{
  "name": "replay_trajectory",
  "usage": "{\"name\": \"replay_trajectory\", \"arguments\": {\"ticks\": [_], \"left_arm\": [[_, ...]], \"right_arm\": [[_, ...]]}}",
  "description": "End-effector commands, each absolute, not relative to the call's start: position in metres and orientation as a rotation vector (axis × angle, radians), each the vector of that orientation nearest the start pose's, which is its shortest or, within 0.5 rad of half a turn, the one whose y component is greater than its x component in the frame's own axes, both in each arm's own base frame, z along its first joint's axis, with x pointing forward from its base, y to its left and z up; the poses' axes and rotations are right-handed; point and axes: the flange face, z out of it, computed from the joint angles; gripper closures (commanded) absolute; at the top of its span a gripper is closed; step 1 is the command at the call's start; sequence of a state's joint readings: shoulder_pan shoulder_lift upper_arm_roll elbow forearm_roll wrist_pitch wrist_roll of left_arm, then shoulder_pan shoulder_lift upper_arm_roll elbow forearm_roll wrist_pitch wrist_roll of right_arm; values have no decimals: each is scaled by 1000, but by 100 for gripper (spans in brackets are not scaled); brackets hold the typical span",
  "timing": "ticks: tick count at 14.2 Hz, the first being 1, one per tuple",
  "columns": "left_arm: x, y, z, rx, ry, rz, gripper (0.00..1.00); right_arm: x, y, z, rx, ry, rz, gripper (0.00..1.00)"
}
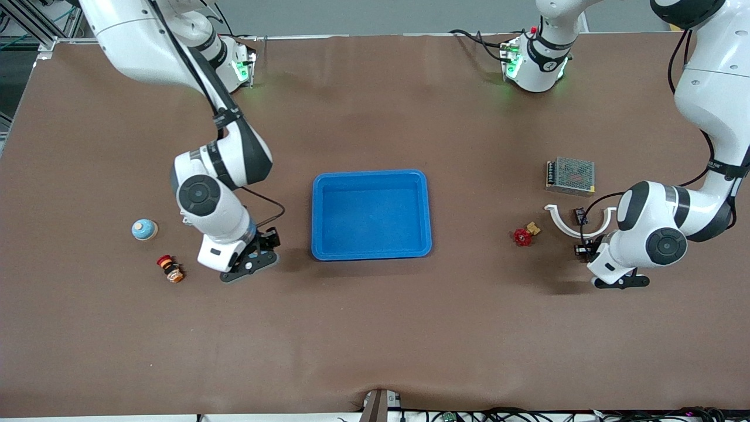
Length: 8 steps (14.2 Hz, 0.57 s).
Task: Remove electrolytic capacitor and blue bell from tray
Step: 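Set the capacitor down with the left gripper while the right gripper carries the bell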
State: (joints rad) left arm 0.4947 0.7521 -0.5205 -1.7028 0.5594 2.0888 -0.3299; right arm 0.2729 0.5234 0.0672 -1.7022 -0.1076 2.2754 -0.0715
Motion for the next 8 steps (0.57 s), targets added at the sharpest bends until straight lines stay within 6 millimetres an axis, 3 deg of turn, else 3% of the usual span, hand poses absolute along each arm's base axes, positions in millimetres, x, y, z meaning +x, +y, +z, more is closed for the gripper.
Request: {"name": "replay_trajectory", "arguments": {"ticks": [1, 2, 3, 4, 8], "left_arm": [[643, 33, 185, -3011, -56, 296, 77], [643, 33, 185, -3013, -66, 296, 62], [644, 33, 188, -3029, -103, 298, 9], [645, 33, 191, -3041, -117, 297, 0], [652, 21, 207, -3049, -106, 254, 0]], "right_arm": [[648, 189, 297, -3063, -889, -91, 61], [652, 176, 296, -3047, -951, -90, 61], [656, 161, 293, -3027, -1012, -85, 61], [661, 146, 287, -3008, -1069, -91, 61], [672, 115, 252, -2923, -1288, -122, 61]]}}
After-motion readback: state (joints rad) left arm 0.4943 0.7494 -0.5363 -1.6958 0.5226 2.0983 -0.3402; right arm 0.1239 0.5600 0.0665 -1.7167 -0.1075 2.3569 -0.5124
